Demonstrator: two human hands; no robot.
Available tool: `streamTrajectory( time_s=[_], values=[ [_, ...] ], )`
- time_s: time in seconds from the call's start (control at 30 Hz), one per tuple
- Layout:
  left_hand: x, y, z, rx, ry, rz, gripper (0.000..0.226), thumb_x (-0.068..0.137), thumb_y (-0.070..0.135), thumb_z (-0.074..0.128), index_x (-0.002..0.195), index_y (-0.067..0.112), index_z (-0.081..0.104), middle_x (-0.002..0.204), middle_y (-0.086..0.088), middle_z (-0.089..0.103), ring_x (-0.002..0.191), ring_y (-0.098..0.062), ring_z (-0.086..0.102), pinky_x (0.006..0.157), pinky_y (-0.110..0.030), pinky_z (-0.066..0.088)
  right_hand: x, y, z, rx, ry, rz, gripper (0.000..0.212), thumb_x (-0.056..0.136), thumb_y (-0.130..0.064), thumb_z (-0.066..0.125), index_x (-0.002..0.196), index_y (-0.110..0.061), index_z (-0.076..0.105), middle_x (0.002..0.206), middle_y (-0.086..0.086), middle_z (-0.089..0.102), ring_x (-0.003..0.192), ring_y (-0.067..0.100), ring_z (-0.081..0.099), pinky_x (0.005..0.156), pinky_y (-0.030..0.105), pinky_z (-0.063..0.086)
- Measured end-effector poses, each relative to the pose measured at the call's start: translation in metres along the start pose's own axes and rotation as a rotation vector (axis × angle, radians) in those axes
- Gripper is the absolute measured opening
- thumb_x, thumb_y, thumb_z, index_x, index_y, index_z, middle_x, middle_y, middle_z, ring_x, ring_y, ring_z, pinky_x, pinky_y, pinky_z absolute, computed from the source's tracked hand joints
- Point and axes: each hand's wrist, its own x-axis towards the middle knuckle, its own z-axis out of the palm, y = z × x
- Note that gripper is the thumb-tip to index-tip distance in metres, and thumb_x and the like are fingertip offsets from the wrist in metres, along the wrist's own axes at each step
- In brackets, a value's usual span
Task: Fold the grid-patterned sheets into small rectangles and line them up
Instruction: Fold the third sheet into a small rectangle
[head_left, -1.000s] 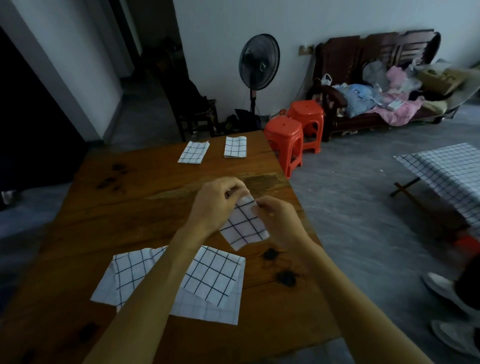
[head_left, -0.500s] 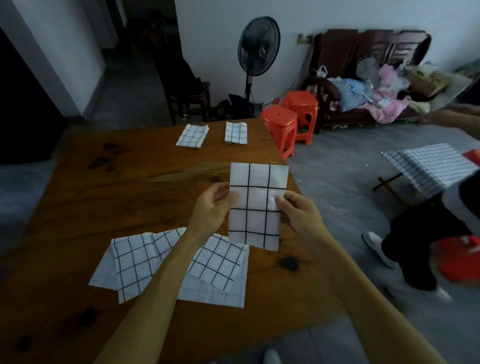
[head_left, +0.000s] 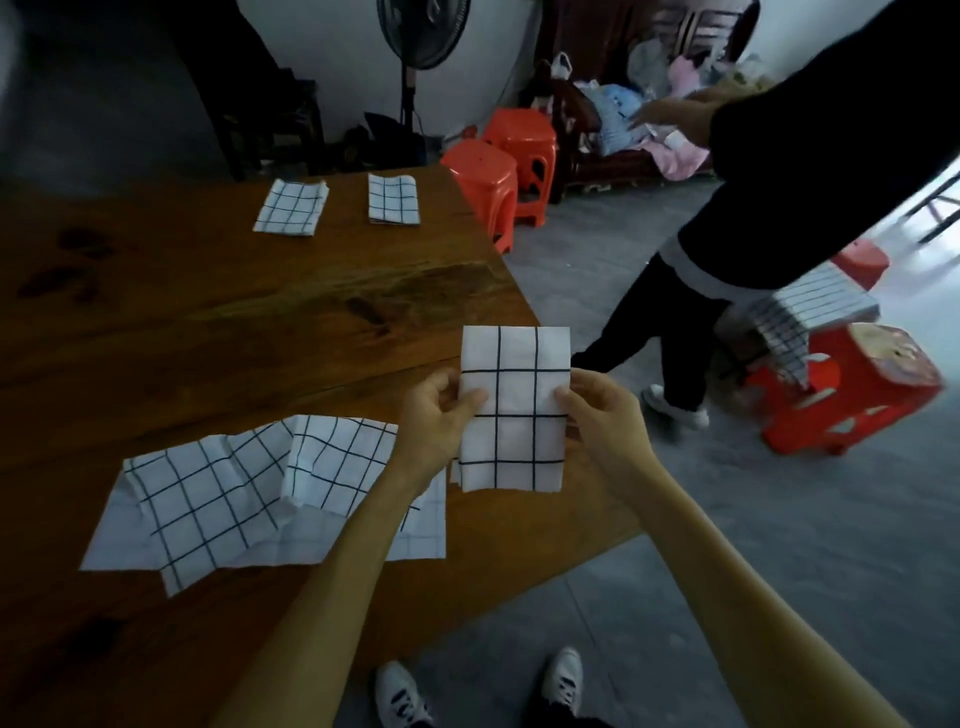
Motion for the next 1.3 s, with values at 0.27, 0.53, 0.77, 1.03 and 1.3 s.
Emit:
streamTrajectory(
  time_s=[0.27, 0.53, 0.77, 1.03, 1.3],
  values=[
    [0.005, -0.002, 0.09, 0.063, 0.051, 0.018, 0.019, 0.089, 0.018, 0.066, 0.107, 0.022, 0.065, 0.103, 0.003, 0.071, 0.095, -0.01, 0.068, 0.077, -0.028, 0.058, 0.014, 0.023, -0.074, 0.069, -0.043, -0.083, 0.031, 0.09, -0.009, 0.065, 0.121, -0.011, 0.062, 0.104, 0.0, 0.073, 0.093, 0.013, 0.071, 0.079, 0.032, 0.059],
    [0.017, -0.017, 0.253, 0.193, 0.064, 0.041, 0.018, 0.086, 0.015, 0.068, 0.1, 0.026, 0.064, 0.1, 0.004, 0.071, 0.094, -0.012, 0.068, 0.081, -0.034, 0.057, 0.057, 0.065, -0.233, 0.183, -0.044, -0.093, 0.034, 0.089, -0.008, 0.066, 0.122, -0.013, 0.061, 0.106, -0.001, 0.072, 0.095, 0.01, 0.069, 0.08, 0.028, 0.058],
    [0.046, -0.001, 0.381, 0.239, 0.081, 0.107, 0.02, 0.086, 0.014, 0.068, 0.1, 0.028, 0.062, 0.1, 0.004, 0.07, 0.093, -0.012, 0.068, 0.082, -0.035, 0.057, 0.096, 0.064, -0.351, 0.218, 0.002, -0.119, 0.034, 0.088, -0.009, 0.068, 0.119, -0.019, 0.06, 0.105, -0.001, 0.072, 0.093, 0.009, 0.07, 0.075, 0.023, 0.057],
    [0.102, 0.002, 0.428, 0.233, 0.165, 0.114, 0.023, 0.088, 0.01, 0.066, 0.11, 0.009, 0.063, 0.103, -0.004, 0.07, 0.091, -0.009, 0.068, 0.078, -0.023, 0.056, 0.161, 0.061, -0.385, 0.237, -0.011, -0.104, 0.04, 0.087, -0.01, 0.069, 0.125, -0.014, 0.059, 0.108, 0.001, 0.071, 0.093, 0.01, 0.07, 0.074, 0.023, 0.057],
    [0.208, -0.003, 0.421, 0.195, 0.269, 0.141, 0.02, 0.089, 0.013, 0.065, 0.109, 0.014, 0.063, 0.097, 0.006, 0.069, 0.086, 0.003, 0.066, 0.073, -0.014, 0.053, 0.279, 0.038, -0.364, 0.117, -0.105, -0.125, 0.039, 0.086, -0.011, 0.07, 0.124, -0.014, 0.06, 0.106, -0.001, 0.072, 0.093, 0.009, 0.069, 0.074, 0.022, 0.056]
  ],
)
